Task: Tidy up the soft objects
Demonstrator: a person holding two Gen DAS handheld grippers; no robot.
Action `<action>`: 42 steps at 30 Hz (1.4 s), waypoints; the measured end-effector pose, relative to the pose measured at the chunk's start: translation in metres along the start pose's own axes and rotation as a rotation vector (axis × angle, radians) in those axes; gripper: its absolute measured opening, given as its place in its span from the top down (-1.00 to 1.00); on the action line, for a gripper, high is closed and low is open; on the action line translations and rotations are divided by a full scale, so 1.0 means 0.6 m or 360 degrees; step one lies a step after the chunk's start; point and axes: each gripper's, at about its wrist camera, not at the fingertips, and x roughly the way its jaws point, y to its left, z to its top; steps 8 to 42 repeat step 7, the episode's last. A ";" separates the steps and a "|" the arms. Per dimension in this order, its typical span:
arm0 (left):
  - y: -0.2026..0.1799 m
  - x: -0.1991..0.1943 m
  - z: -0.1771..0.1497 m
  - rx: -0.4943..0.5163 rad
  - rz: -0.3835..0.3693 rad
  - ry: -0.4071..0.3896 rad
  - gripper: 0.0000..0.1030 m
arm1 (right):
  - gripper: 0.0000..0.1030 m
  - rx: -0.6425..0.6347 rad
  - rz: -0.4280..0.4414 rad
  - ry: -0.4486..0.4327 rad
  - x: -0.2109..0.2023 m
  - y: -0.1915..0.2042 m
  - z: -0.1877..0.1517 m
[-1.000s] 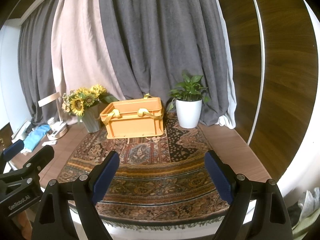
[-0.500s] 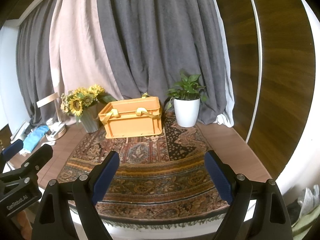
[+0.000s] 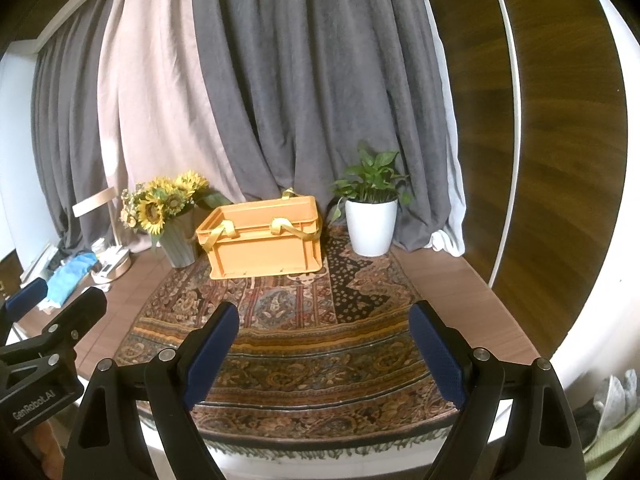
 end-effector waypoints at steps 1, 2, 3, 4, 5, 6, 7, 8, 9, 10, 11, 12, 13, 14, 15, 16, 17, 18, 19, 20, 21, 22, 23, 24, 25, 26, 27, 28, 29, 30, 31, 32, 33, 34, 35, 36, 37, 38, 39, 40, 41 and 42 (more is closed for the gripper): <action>0.000 0.000 0.000 -0.0001 0.0000 -0.0001 -1.00 | -0.71 0.0001 -0.0001 -0.0001 -0.001 0.001 0.001; -0.001 0.000 0.001 -0.0001 -0.0002 -0.0002 -1.00 | -0.70 0.0000 -0.0002 -0.0002 -0.001 0.001 0.001; -0.002 0.000 0.002 0.0000 -0.0002 -0.0003 -1.00 | -0.70 0.0000 -0.0003 -0.0003 -0.002 0.001 0.002; -0.002 0.000 0.002 0.0000 -0.0002 -0.0003 -1.00 | -0.70 0.0001 -0.0004 -0.0003 -0.002 0.001 0.003; -0.003 0.000 0.002 0.0000 -0.0002 -0.0004 -1.00 | -0.70 0.0001 -0.0004 -0.0004 -0.003 0.001 0.003; -0.004 0.000 0.002 0.0001 0.0000 -0.0003 -1.00 | -0.70 0.0001 -0.0005 -0.0004 -0.003 0.000 0.005; -0.004 -0.001 0.002 0.0001 -0.0001 -0.0002 -1.00 | -0.70 0.0000 -0.0004 -0.0004 -0.003 0.000 0.005; -0.004 -0.001 0.002 0.0001 -0.0001 -0.0002 -1.00 | -0.70 0.0000 -0.0004 -0.0004 -0.003 0.000 0.005; -0.004 -0.001 0.002 0.0001 -0.0001 -0.0002 -1.00 | -0.70 0.0000 -0.0004 -0.0004 -0.003 0.000 0.005; -0.004 -0.001 0.002 0.0001 -0.0001 -0.0002 -1.00 | -0.70 0.0000 -0.0004 -0.0004 -0.003 0.000 0.005; -0.004 -0.001 0.002 0.0001 -0.0001 -0.0002 -1.00 | -0.70 0.0000 -0.0004 -0.0004 -0.003 0.000 0.005; -0.004 -0.001 0.002 0.0001 -0.0001 -0.0002 -1.00 | -0.70 0.0000 -0.0004 -0.0004 -0.003 0.000 0.005; -0.004 -0.001 0.002 0.0001 -0.0001 -0.0002 -1.00 | -0.70 0.0000 -0.0004 -0.0004 -0.003 0.000 0.005; -0.004 -0.001 0.002 0.0001 -0.0001 -0.0002 -1.00 | -0.70 0.0000 -0.0004 -0.0004 -0.003 0.000 0.005; -0.004 -0.001 0.002 0.0001 -0.0001 -0.0002 -1.00 | -0.70 0.0000 -0.0004 -0.0004 -0.003 0.000 0.005; -0.004 -0.001 0.002 0.0001 -0.0001 -0.0002 -1.00 | -0.70 0.0000 -0.0004 -0.0004 -0.003 0.000 0.005; -0.004 -0.001 0.002 0.0001 -0.0001 -0.0002 -1.00 | -0.70 0.0000 -0.0004 -0.0004 -0.003 0.000 0.005; -0.004 -0.001 0.002 0.0001 -0.0001 -0.0002 -1.00 | -0.70 0.0000 -0.0004 -0.0004 -0.003 0.000 0.005; -0.004 -0.001 0.002 0.0001 -0.0001 -0.0002 -1.00 | -0.70 0.0000 -0.0004 -0.0004 -0.003 0.000 0.005; -0.004 -0.001 0.002 0.0001 -0.0001 -0.0002 -1.00 | -0.70 0.0000 -0.0004 -0.0004 -0.003 0.000 0.005; -0.004 -0.001 0.002 0.0001 -0.0001 -0.0002 -1.00 | -0.70 0.0000 -0.0004 -0.0004 -0.003 0.000 0.005; -0.004 -0.001 0.002 0.0001 -0.0001 -0.0002 -1.00 | -0.70 0.0000 -0.0004 -0.0004 -0.003 0.000 0.005; -0.004 -0.001 0.002 0.0001 -0.0001 -0.0002 -1.00 | -0.70 0.0000 -0.0004 -0.0004 -0.003 0.000 0.005; -0.004 -0.001 0.002 0.0001 -0.0001 -0.0002 -1.00 | -0.70 0.0000 -0.0004 -0.0004 -0.003 0.000 0.005; -0.004 -0.001 0.002 0.0001 -0.0001 -0.0002 -1.00 | -0.70 0.0000 -0.0004 -0.0004 -0.003 0.000 0.005; -0.004 -0.001 0.002 0.0001 -0.0001 -0.0002 -1.00 | -0.70 0.0000 -0.0004 -0.0004 -0.003 0.000 0.005; -0.004 -0.001 0.002 0.0001 -0.0001 -0.0002 -1.00 | -0.70 0.0000 -0.0004 -0.0004 -0.003 0.000 0.005; -0.004 -0.001 0.002 0.0001 -0.0001 -0.0002 -1.00 | -0.70 0.0000 -0.0004 -0.0004 -0.003 0.000 0.005; -0.004 -0.001 0.002 0.0001 -0.0001 -0.0002 -1.00 | -0.70 0.0000 -0.0004 -0.0004 -0.003 0.000 0.005; -0.004 -0.001 0.002 0.0001 -0.0001 -0.0002 -1.00 | -0.70 0.0000 -0.0004 -0.0004 -0.003 0.000 0.005; -0.004 -0.001 0.002 0.0001 -0.0001 -0.0002 -1.00 | -0.70 0.0000 -0.0004 -0.0004 -0.003 0.000 0.005; -0.004 -0.001 0.002 0.0001 -0.0001 -0.0002 -1.00 | -0.70 0.0000 -0.0004 -0.0004 -0.003 0.000 0.005; -0.004 -0.001 0.002 0.0001 -0.0001 -0.0002 -1.00 | -0.70 0.0000 -0.0004 -0.0004 -0.003 0.000 0.005; -0.004 -0.001 0.002 0.0001 -0.0001 -0.0002 -1.00 | -0.70 0.0000 -0.0004 -0.0004 -0.003 0.000 0.005; -0.004 -0.001 0.002 0.0001 -0.0001 -0.0002 -1.00 | -0.70 0.0000 -0.0004 -0.0004 -0.003 0.000 0.005; -0.004 -0.001 0.002 0.0001 -0.0001 -0.0002 -1.00 | -0.70 0.0000 -0.0004 -0.0004 -0.003 0.000 0.005; -0.004 -0.001 0.002 0.0001 -0.0001 -0.0002 -1.00 | -0.70 0.0000 -0.0004 -0.0004 -0.003 0.000 0.005; -0.004 -0.001 0.002 0.0001 -0.0001 -0.0002 -1.00 | -0.70 0.0000 -0.0004 -0.0004 -0.003 0.000 0.005; -0.004 -0.001 0.002 0.0001 -0.0001 -0.0002 -1.00 | -0.70 0.0000 -0.0004 -0.0004 -0.003 0.000 0.005; -0.004 -0.001 0.002 0.0001 -0.0001 -0.0002 -1.00 | -0.70 0.0000 -0.0004 -0.0004 -0.003 0.000 0.005; -0.004 -0.001 0.002 0.0001 -0.0001 -0.0002 -1.00 | -0.70 0.0000 -0.0004 -0.0004 -0.003 0.000 0.005; -0.004 -0.001 0.002 0.0001 -0.0001 -0.0002 -1.00 | -0.70 0.0000 -0.0004 -0.0004 -0.003 0.000 0.005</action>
